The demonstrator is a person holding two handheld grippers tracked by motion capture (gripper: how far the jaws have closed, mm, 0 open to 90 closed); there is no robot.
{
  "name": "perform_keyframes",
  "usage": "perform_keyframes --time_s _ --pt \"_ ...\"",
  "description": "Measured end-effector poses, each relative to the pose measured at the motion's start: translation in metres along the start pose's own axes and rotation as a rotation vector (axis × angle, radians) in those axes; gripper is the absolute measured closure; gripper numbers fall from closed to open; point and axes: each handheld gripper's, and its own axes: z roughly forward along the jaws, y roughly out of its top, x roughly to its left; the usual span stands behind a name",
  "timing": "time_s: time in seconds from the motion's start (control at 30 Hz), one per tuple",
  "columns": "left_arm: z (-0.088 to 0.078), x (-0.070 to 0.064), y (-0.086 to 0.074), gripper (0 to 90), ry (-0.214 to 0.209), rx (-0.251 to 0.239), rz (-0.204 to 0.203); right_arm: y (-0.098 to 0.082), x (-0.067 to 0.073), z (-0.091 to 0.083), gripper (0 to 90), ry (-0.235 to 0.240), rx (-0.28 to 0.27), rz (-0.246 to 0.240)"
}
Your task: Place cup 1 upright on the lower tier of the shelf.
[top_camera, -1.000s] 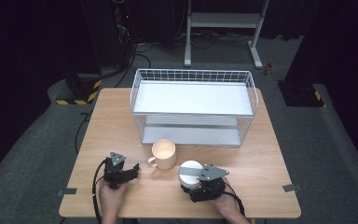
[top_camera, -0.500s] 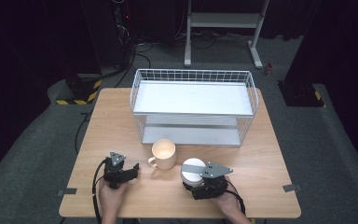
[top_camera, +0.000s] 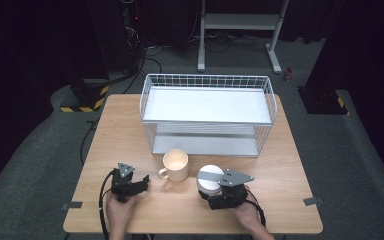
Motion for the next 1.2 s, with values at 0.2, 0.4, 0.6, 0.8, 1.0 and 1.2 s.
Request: perform_keyframes --time_s 0.2,0.4,0.6,0.8,1.0,1.2 --pt "0.000 0.000 0.000 22.5 0.003 -0.001 0.001 0.002 -0.004 -0.002 18.3 -0.010 0.006 0.003" --pt "0.000 0.000 0.000 22.5 0.003 -0.001 0.001 0.004 -0.007 -0.003 18.3 -0.016 0.003 0.002" --pt "0.000 0.000 0.000 22.4 0.002 0.002 0.004 0.007 -0.010 -0.003 18.3 -0.033 0.001 0.000" --pt "0.000 0.000 0.000 22.3 0.002 0.002 0.004 0.008 -0.014 -0.005 18.3 -0.055 -0.002 0.004" --pt "0.000 0.000 0.000 22.3 0.002 0.003 0.004 0.009 -0.022 -0.006 18.3 -0.071 0.008 0.011" --pt "0.000 0.000 0.000 22.3 0.002 0.003 0.005 0.011 -0.033 -0.007 18.3 -0.092 -0.002 0.035"
